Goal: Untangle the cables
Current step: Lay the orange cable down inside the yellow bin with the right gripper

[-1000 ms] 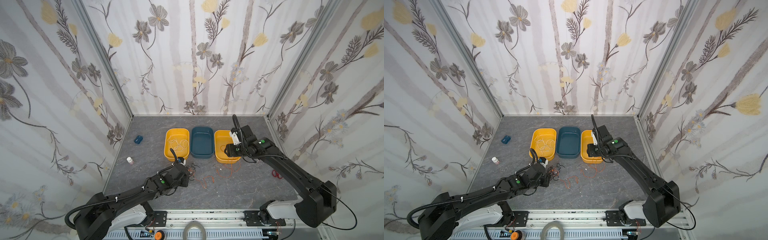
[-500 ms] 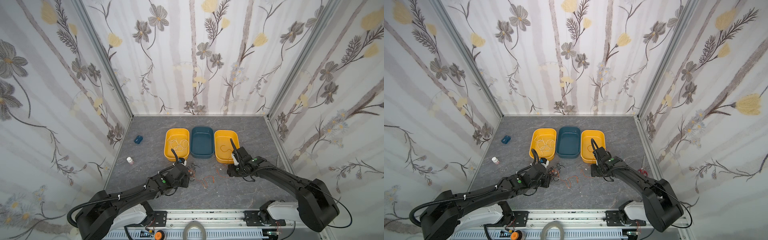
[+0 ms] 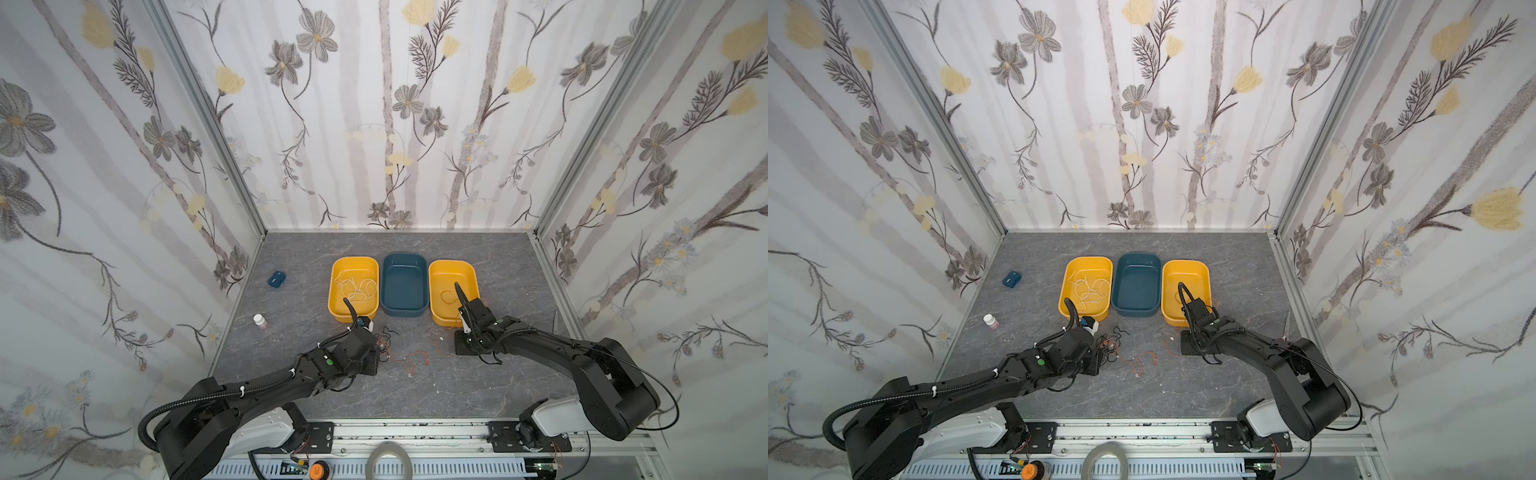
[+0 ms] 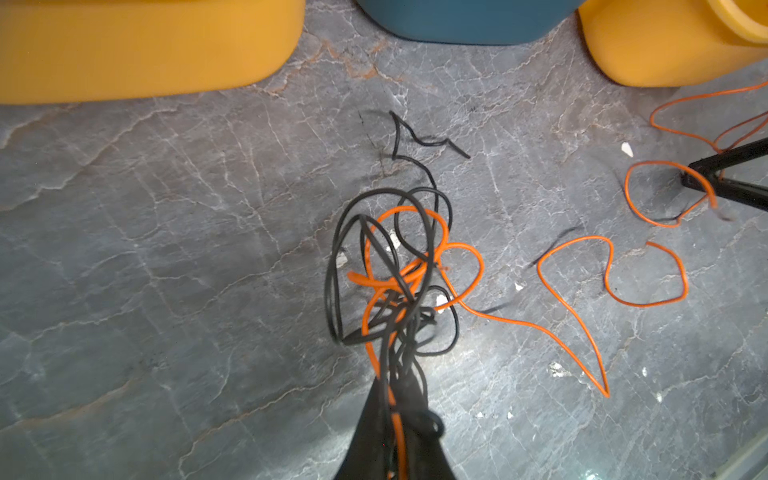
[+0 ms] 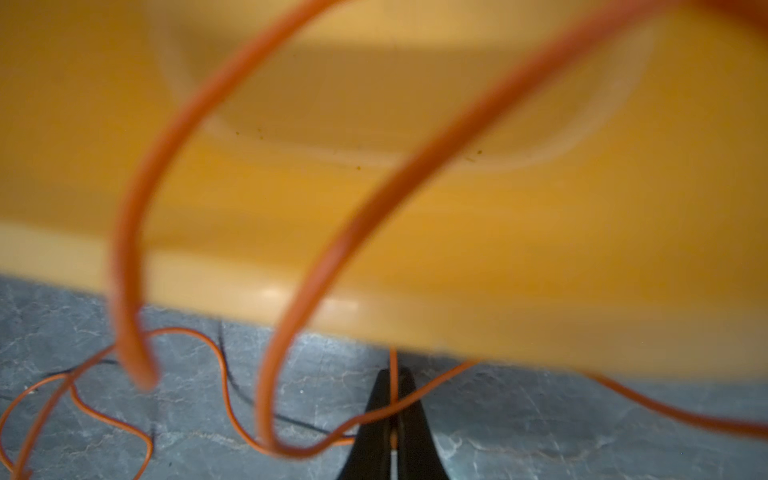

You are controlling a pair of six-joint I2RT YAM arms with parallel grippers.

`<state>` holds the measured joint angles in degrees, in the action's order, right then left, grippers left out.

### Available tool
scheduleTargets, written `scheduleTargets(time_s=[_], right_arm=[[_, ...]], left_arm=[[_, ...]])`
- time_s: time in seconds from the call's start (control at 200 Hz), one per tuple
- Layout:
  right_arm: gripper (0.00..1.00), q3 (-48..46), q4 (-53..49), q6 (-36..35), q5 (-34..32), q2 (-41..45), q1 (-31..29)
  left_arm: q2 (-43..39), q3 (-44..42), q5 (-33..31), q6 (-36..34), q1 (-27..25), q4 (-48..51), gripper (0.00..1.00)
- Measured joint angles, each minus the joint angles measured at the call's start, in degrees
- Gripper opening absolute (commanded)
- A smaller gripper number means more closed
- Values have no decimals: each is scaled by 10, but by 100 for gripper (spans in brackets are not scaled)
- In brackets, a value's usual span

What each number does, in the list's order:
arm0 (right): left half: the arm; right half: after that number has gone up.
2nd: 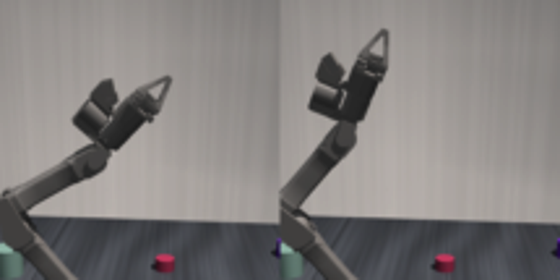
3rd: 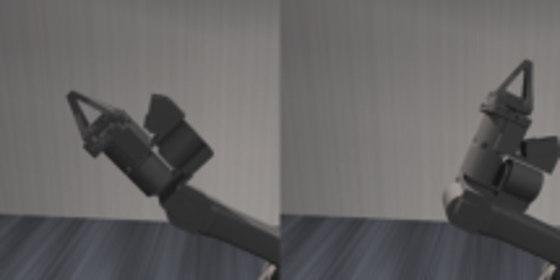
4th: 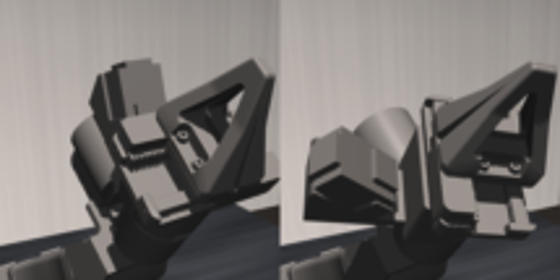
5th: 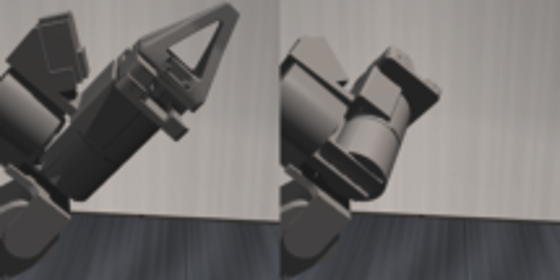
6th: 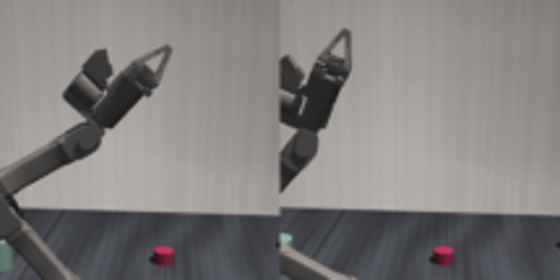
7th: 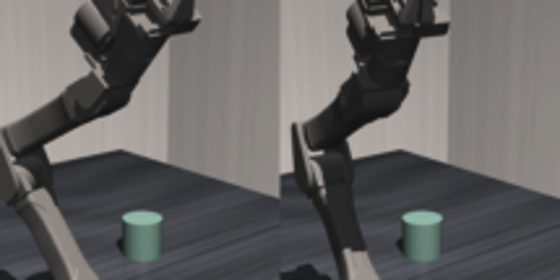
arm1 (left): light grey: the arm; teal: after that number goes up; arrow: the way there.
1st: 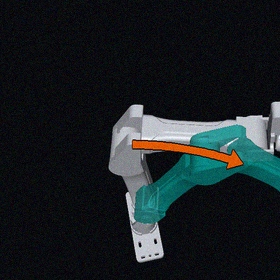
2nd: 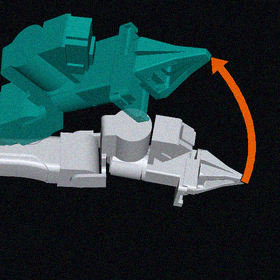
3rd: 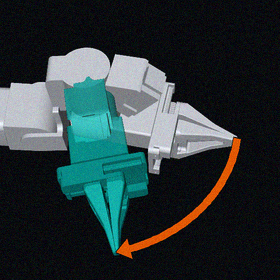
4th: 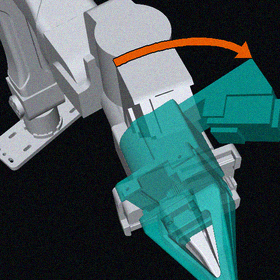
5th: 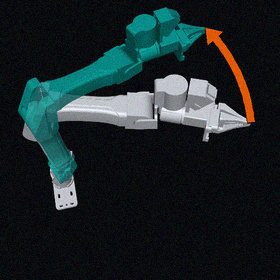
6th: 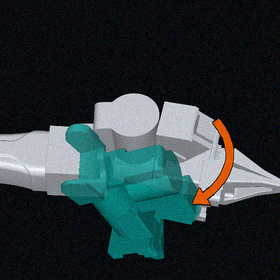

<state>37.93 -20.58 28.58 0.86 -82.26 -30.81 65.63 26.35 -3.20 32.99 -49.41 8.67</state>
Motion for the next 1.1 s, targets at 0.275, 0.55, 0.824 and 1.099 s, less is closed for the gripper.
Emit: scheduleTargets(time_s=[0.275, 0.55, 0.824, 1.099], right_arm=[[0, 84, -75, -21, 0, 97, -1], [0, 239, -140, -88, 2, 91, 36], [0, 324, -141, -147, 15, -10, 95], [0, 343, -139, -156, -106, -92, 119]], left_arm=[[4, 2, 17, -2, 0, -14, 10], [24, 4, 35, -11, -2, -35, 10], [24, 6, 41, -11, -7, -46, 10], [27, 10, 40, -10, -9, -46, 10]])
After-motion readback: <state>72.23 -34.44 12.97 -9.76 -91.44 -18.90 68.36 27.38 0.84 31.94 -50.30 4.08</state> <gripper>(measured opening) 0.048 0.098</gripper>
